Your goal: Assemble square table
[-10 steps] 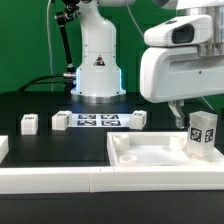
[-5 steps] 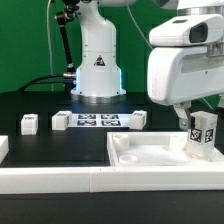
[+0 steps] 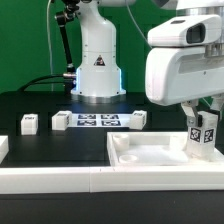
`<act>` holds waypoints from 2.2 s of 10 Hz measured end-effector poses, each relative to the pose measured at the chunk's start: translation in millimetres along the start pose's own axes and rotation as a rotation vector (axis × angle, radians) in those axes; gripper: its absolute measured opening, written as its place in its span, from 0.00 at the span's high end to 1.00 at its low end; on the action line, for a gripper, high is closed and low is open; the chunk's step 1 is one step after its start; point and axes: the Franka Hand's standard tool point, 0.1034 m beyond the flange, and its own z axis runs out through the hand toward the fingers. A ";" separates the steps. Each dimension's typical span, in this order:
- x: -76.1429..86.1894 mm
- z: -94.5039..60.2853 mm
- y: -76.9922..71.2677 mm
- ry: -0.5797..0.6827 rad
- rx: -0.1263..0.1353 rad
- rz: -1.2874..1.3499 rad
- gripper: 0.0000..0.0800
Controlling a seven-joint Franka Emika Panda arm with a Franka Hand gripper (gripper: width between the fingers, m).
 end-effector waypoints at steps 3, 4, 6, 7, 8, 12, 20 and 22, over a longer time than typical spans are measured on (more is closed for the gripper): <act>-0.9 0.4 2.1 0.012 0.010 0.252 0.64; -2.0 0.8 2.4 0.027 0.005 0.384 0.64; -2.8 1.2 3.4 0.039 0.005 0.597 0.64; -2.8 1.4 3.8 0.042 0.005 0.744 0.64; -3.0 1.6 3.9 0.042 0.001 0.877 0.64; -3.8 2.0 4.7 0.054 0.000 1.275 0.64; -1.8 2.4 4.7 0.044 0.026 1.340 0.24; -1.0 2.3 3.6 0.048 0.022 1.160 0.20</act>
Offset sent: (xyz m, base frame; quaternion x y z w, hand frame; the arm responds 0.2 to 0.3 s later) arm -0.0168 -0.0009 -0.0010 -0.0150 0.0289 0.3346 0.9418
